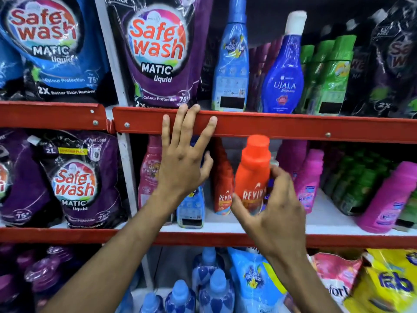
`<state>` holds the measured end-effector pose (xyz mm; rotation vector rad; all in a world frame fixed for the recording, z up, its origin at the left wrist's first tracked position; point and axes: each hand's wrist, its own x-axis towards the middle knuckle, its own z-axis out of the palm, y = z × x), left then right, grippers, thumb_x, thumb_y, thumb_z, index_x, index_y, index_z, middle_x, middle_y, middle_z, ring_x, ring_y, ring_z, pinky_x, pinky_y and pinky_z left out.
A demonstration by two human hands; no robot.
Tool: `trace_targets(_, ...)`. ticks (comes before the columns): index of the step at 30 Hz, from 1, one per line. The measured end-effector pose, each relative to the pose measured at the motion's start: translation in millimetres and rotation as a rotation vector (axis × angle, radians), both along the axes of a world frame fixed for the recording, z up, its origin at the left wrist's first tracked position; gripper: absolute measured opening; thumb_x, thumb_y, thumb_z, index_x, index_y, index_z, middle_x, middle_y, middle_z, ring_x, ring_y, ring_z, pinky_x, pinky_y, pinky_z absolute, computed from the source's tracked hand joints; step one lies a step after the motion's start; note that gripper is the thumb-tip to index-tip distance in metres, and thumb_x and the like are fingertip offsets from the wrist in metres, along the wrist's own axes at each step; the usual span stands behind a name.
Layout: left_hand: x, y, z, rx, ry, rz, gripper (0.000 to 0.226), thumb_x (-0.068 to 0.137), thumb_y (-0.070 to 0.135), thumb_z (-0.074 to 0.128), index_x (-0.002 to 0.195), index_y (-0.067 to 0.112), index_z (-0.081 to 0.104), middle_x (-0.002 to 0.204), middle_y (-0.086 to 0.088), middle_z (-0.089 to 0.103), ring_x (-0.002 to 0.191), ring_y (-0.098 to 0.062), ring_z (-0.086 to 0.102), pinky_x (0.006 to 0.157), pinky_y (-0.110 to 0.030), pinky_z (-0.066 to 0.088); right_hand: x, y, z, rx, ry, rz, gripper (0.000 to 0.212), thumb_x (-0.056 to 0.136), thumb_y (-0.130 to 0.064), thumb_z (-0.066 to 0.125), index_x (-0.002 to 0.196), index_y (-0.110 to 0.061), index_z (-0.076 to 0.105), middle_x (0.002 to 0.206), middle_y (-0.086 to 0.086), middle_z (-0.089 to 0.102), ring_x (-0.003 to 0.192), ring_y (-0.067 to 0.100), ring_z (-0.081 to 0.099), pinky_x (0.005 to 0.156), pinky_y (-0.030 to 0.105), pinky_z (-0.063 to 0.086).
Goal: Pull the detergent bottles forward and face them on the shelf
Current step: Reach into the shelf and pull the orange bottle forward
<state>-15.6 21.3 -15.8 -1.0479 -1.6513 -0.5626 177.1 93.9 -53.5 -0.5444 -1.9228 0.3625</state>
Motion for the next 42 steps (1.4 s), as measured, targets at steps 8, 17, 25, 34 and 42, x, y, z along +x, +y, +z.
trace_targets(8,6,0,2,0.005,-0.007,0.028,0.085,0.072,0.012,0.071,0.151,0.021,0.041,0.162,-0.022,0.031,0.153,-0.040,0.022,0.123,-0.066,0.018,-47,29,-75,-0.214,-0.206,-0.024,0.074,0.069,-0.045,0.078,0.126,-0.015,0.043,0.114,0.004,0.058,0.097,0.030,0.062,0.073,0.037,0.046)
trace_targets(17,6,5,0,0.028,-0.008,0.044,0.090,0.068,0.000,0.066,0.152,0.023,0.040,0.162,-0.022,0.030,0.153,-0.040,0.020,0.124,-0.065,0.016,-78,39,-99,-0.314,-0.296,-0.028,0.067,0.075,-0.047,0.074,0.121,-0.011,0.043,0.113,0.011,0.059,0.099,0.038,0.063,0.076,0.040,0.048)
trace_targets(25,7,9,-1,0.038,-0.020,0.059,0.090,0.069,0.003,0.068,0.151,0.023,0.039,0.163,-0.022,0.028,0.154,-0.040,0.017,0.125,-0.065,0.015,-78,36,-102,-0.325,-0.287,-0.022,0.063,0.073,-0.050,0.074,0.114,-0.017,0.038,0.109,0.006,0.057,0.094,0.035,0.064,0.072,0.038,0.048)
trace_targets(34,11,7,1,0.028,-0.049,0.059,0.086,0.072,0.013,0.071,0.151,0.023,0.039,0.164,-0.021,0.026,0.154,-0.039,0.017,0.124,-0.065,0.017,-62,37,-100,-0.303,-0.292,0.002,0.076,0.072,-0.059,0.071,0.127,-0.019,0.037,0.124,0.002,0.052,0.108,0.029,0.060,0.081,0.039,0.050)
trace_targets(42,31,19,9,0.130,-0.134,0.038,0.068,0.077,0.032,0.070,0.140,0.018,0.049,0.161,-0.019,0.033,0.154,-0.038,0.020,0.123,-0.068,0.011,-27,54,-4,0.124,0.083,-0.138,0.069,0.083,-0.046,0.063,0.139,-0.008,0.047,0.138,0.010,0.051,0.127,0.029,0.047,0.105,0.043,0.041)
